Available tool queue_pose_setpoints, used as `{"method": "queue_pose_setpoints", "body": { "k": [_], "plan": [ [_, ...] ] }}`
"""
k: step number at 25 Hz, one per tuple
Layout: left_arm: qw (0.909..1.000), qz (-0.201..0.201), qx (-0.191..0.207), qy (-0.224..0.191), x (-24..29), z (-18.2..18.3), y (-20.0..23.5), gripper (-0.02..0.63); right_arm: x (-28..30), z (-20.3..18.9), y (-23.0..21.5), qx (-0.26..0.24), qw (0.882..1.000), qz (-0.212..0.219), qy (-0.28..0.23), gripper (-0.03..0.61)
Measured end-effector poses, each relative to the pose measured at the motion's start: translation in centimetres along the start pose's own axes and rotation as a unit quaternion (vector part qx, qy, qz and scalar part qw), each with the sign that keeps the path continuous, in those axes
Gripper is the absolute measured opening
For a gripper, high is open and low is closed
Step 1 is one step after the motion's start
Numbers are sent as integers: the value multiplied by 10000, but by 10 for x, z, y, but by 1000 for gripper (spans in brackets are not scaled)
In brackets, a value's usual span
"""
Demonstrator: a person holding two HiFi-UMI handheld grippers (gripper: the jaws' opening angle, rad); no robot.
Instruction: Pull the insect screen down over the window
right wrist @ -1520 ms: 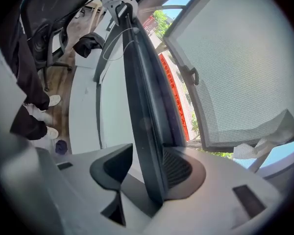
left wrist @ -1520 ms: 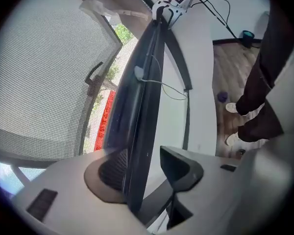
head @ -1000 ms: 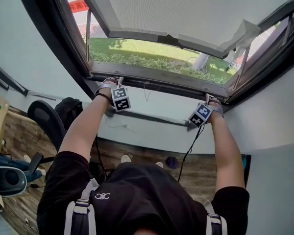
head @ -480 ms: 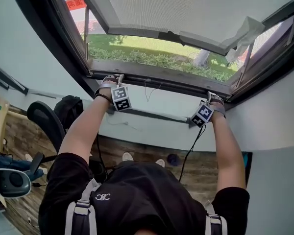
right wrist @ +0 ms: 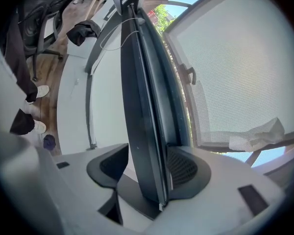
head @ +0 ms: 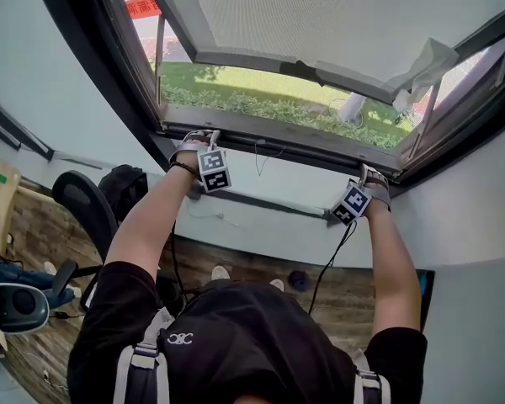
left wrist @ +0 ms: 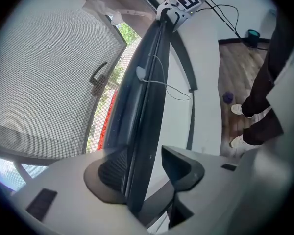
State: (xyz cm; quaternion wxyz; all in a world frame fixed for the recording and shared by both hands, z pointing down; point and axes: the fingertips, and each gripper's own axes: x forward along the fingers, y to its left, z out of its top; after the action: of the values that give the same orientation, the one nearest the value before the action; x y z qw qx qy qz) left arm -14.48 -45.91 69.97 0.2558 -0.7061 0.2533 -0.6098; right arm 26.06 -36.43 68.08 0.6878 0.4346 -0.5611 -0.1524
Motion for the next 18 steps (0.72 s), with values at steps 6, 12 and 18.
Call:
{"method": "queue_pose_setpoints", "body": {
  "k": [6,12,18],
  "plan": [
    [9999,102,8,-25,0,0,-2,239,4,1,5,130,9998,-46,-158,296],
    [9967,196,-750,-249,-15,5,6,232,-14,19,0,614,9939,-319,-857,293],
    [9555,242,-2638,-1296,-63,34,8,164,-62,46,9,2315,9583,-94,-1672,220]
  ]
}}
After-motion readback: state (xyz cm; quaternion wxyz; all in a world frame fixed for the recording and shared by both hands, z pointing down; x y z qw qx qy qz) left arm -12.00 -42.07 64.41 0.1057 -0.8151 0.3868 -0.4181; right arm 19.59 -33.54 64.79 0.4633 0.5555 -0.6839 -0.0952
